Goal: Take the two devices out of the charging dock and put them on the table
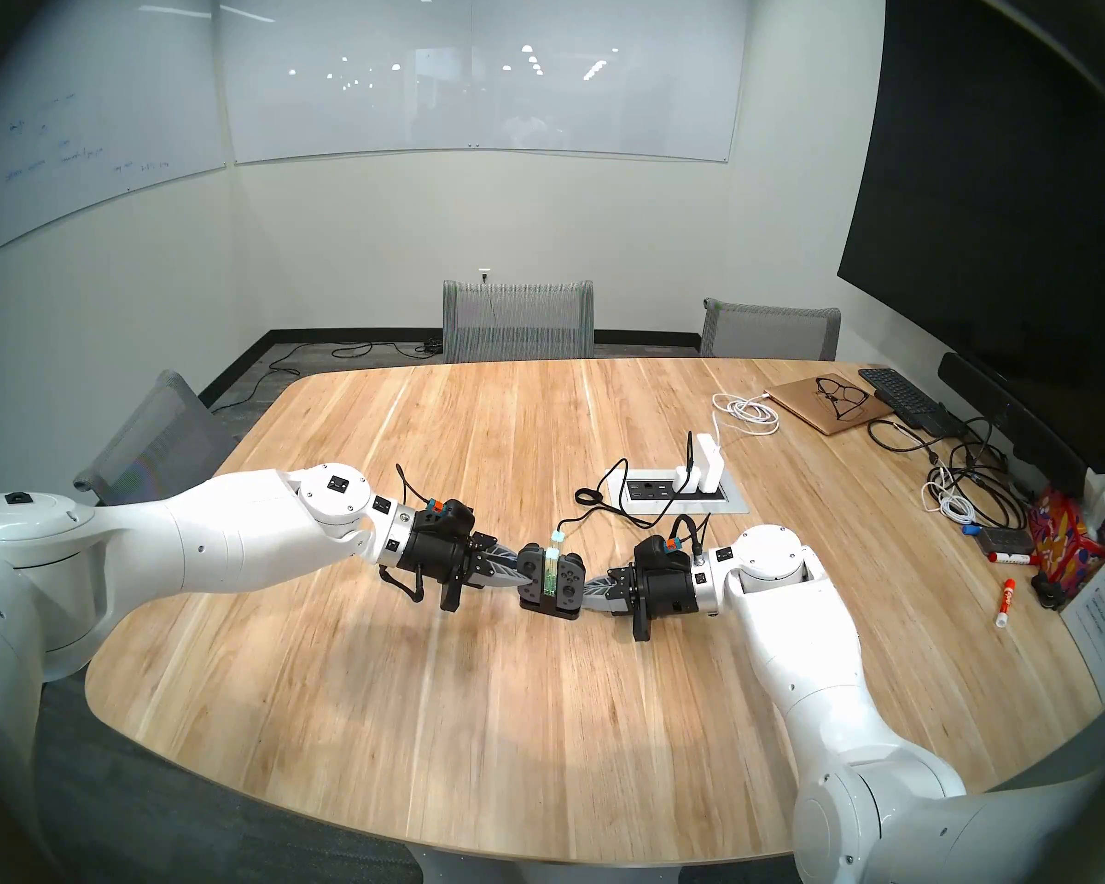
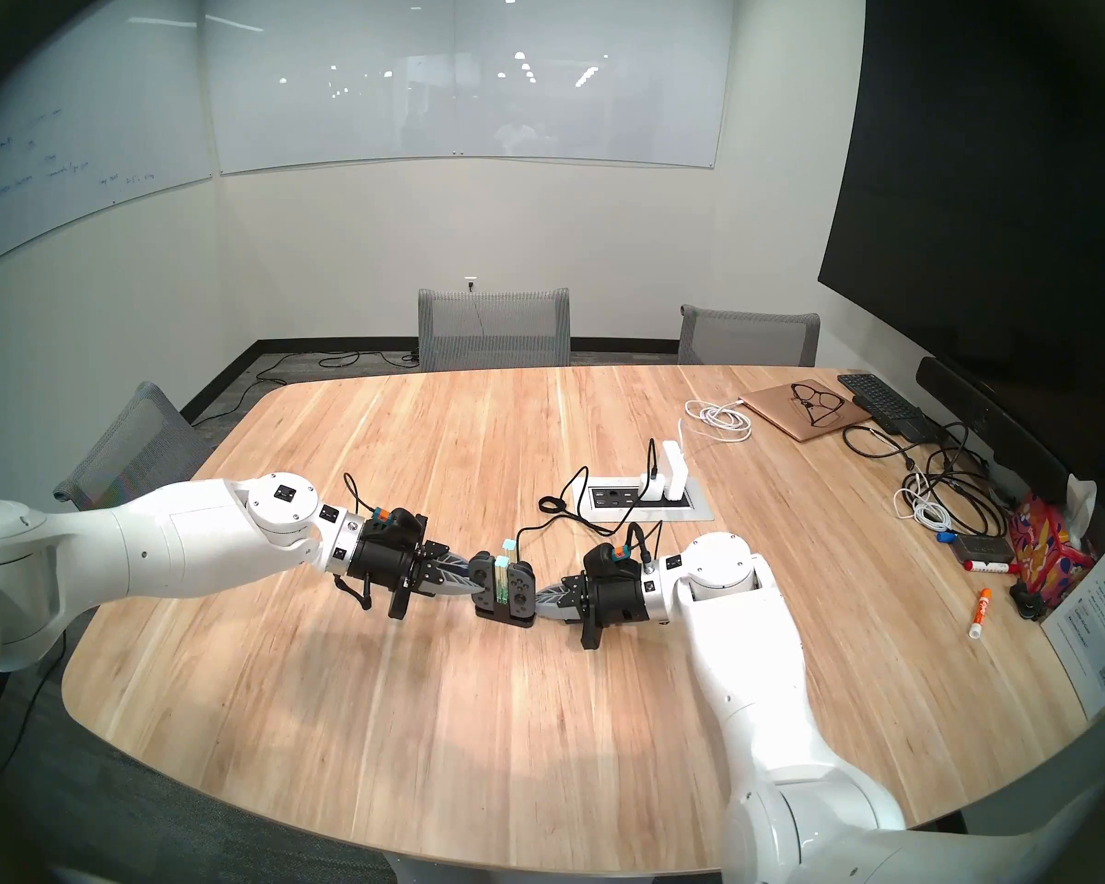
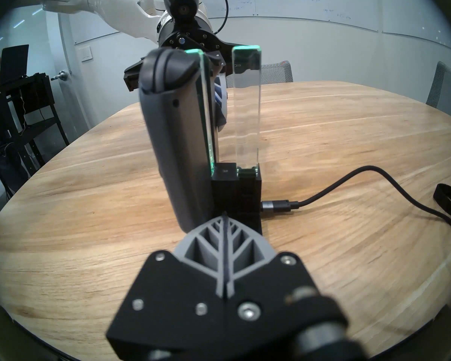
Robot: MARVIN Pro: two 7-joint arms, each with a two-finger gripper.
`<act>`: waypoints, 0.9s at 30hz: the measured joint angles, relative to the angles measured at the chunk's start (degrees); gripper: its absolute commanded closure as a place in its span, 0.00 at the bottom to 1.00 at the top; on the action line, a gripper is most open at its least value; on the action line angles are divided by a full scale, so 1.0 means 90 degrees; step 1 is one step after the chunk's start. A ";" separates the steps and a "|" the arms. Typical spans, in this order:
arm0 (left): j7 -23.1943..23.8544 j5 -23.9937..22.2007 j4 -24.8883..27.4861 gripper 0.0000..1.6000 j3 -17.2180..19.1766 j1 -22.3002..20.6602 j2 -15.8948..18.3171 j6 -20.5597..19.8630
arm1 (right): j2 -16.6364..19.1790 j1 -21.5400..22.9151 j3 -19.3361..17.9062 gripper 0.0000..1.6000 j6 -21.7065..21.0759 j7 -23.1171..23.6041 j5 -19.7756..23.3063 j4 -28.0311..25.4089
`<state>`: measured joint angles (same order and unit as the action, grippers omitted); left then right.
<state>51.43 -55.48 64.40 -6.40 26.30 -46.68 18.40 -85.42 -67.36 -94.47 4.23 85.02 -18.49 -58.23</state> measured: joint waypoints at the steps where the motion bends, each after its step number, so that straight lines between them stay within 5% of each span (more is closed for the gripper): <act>1: 0.0000 0.0000 0.0000 1.00 0.0000 -0.0001 0.0000 -0.0001 | 0.0000 0.0000 0.0000 1.00 0.0000 0.0000 0.0000 0.0000; 27: -0.0003 0.0001 0.0001 1.00 0.0000 -0.0007 -0.0002 -0.0010 | 0.0000 -0.0003 0.0000 1.00 0.0014 0.0000 0.0005 0.0001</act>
<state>51.41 -55.47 64.41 -6.40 26.24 -46.70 18.31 -85.42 -67.39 -94.47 4.36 85.02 -18.44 -58.22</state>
